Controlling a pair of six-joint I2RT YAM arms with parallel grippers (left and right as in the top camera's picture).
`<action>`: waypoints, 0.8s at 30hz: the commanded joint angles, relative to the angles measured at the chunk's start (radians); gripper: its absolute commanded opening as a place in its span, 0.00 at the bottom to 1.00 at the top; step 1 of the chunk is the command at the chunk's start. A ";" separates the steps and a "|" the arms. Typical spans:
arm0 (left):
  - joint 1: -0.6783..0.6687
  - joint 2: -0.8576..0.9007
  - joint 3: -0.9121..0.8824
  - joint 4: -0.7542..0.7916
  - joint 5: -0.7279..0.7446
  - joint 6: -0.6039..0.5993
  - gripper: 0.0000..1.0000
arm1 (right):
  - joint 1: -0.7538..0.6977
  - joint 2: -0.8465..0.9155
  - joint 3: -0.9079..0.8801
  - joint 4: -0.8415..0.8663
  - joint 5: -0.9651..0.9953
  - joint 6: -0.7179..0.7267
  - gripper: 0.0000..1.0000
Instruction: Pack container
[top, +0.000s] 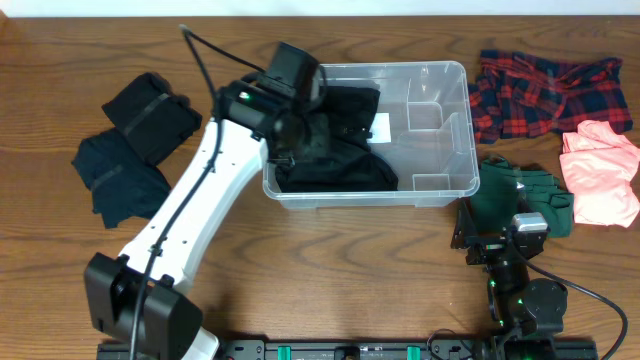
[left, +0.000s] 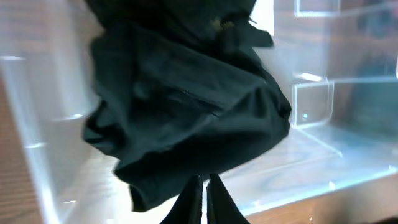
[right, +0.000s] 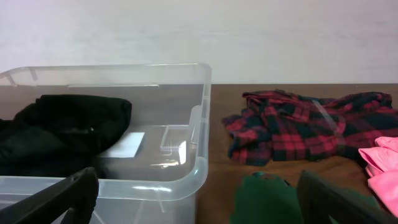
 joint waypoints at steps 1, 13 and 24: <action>-0.029 0.053 0.017 -0.008 -0.060 0.031 0.06 | -0.009 -0.005 -0.002 -0.004 0.000 0.009 0.99; -0.040 0.261 0.016 -0.057 -0.175 0.031 0.06 | -0.009 -0.005 -0.002 -0.003 0.000 0.009 0.99; -0.024 0.288 0.076 -0.063 -0.195 0.117 0.06 | -0.009 -0.005 -0.002 -0.004 0.000 0.009 0.99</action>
